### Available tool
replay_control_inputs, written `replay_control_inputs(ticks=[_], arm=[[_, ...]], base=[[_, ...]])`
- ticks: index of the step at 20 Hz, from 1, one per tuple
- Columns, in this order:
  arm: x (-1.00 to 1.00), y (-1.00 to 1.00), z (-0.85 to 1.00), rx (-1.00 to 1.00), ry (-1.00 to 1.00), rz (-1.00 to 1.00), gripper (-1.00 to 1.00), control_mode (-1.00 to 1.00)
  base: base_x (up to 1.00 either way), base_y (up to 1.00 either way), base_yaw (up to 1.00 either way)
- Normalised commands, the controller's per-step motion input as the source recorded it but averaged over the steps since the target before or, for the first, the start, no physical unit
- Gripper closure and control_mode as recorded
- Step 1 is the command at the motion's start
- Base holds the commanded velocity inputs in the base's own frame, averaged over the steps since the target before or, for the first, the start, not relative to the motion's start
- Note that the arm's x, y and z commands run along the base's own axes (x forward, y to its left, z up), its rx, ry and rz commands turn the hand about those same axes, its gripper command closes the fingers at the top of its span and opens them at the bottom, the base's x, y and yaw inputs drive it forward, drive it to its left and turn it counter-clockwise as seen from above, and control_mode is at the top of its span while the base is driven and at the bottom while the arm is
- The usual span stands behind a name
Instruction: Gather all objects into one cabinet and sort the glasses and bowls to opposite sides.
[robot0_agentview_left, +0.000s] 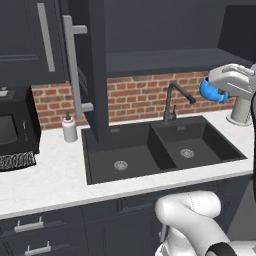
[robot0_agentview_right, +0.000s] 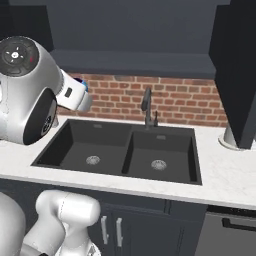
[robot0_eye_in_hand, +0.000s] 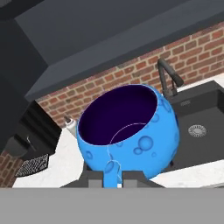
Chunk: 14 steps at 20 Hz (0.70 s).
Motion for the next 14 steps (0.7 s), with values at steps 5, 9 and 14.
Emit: replay_control_inputs(ticks=[5,9,14], arm=[[0.0,0.0,0.0,0.0,0.0,0.0,1.0,1.0],[0.0,0.0,0.0,0.0,0.0,0.0,1.0,1.0],[0.0,0.0,0.0,0.0,0.0,0.0,1.0,1.0]], base=[[-0.7,-0.12,0.0],[-0.73,-0.22,0.0],[-0.54,-0.5,-0.01]])
